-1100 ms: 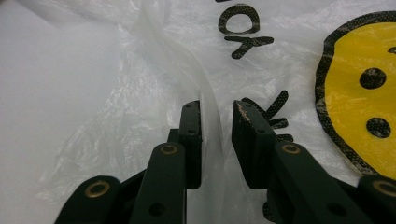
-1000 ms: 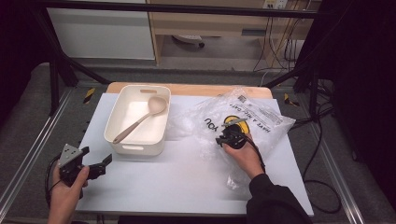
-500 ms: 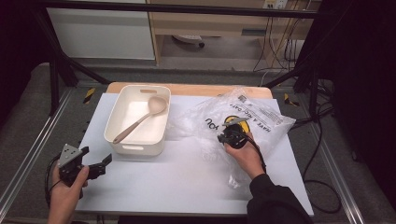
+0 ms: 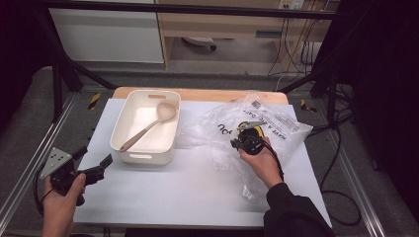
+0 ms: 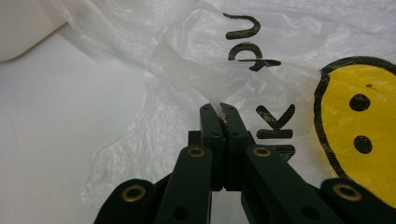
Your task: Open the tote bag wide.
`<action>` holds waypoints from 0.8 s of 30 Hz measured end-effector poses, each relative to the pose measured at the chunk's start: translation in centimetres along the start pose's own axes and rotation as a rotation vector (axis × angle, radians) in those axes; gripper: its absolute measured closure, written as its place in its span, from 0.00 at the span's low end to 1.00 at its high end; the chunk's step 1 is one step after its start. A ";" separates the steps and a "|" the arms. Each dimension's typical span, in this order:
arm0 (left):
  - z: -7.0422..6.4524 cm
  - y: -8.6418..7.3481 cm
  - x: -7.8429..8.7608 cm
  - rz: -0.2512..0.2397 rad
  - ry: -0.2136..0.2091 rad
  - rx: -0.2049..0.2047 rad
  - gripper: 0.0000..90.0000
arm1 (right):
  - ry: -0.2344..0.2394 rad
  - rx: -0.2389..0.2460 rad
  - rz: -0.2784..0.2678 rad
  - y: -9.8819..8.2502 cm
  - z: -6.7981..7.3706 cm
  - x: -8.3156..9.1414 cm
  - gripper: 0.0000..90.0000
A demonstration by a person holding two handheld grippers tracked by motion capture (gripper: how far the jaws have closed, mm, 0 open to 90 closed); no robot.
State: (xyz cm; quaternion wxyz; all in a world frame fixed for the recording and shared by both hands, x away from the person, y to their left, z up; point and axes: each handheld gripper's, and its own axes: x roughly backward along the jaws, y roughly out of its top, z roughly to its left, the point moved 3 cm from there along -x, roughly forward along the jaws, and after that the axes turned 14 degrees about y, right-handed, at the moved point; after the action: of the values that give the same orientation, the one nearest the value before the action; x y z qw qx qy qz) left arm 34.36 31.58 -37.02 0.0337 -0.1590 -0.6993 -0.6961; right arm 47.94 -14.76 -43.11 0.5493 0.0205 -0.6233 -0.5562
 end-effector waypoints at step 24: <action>-17.3 0.1 -5.7 0.082 -0.290 -0.170 0.17 | 0.018 0.011 -0.025 1.7 1.1 3.0 1.00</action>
State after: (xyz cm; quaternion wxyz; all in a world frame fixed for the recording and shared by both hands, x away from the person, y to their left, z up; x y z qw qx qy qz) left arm 36.78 13.59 -38.00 -0.0528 -0.2886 -0.6282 -0.7206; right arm 46.96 -15.27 -39.73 0.5475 0.0363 -0.6213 -0.5594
